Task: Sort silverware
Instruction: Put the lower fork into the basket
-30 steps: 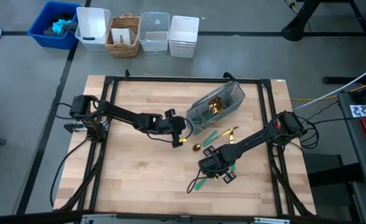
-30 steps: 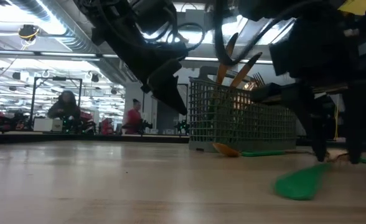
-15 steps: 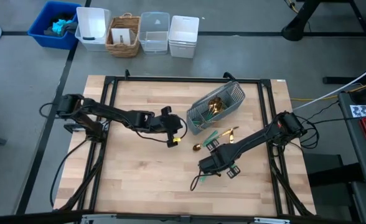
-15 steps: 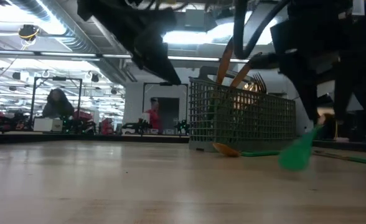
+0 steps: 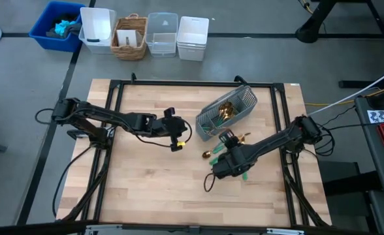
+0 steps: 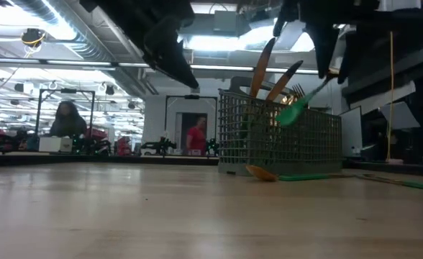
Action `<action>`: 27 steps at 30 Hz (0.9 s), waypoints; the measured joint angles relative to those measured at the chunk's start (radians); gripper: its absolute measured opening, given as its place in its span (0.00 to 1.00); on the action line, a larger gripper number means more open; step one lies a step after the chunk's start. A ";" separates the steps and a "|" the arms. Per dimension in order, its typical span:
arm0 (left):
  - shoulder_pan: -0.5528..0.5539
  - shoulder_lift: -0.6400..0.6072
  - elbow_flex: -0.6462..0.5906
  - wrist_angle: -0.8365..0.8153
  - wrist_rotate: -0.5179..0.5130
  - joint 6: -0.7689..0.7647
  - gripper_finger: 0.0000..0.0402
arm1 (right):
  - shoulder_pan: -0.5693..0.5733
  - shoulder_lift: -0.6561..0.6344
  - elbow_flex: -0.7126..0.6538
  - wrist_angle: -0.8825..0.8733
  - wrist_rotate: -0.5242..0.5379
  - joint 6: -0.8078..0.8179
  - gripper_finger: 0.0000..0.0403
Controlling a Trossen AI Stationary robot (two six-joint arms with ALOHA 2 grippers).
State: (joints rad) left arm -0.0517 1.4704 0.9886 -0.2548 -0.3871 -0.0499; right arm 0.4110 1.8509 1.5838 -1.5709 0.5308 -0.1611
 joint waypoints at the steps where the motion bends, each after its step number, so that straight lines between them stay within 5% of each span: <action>1: 0.000 0.001 0.000 -0.004 0.000 0.000 0.01 | -0.001 -0.008 0.000 0.000 0.003 0.000 0.31; 27: 0.000 0.003 0.000 0.013 0.001 0.005 0.01 | -0.219 -0.464 -0.001 -0.001 0.179 -0.055 0.31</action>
State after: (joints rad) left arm -0.0517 1.4738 0.9882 -0.2417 -0.3862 -0.0446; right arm 0.1923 1.3871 1.5826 -1.5715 0.7101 -0.2165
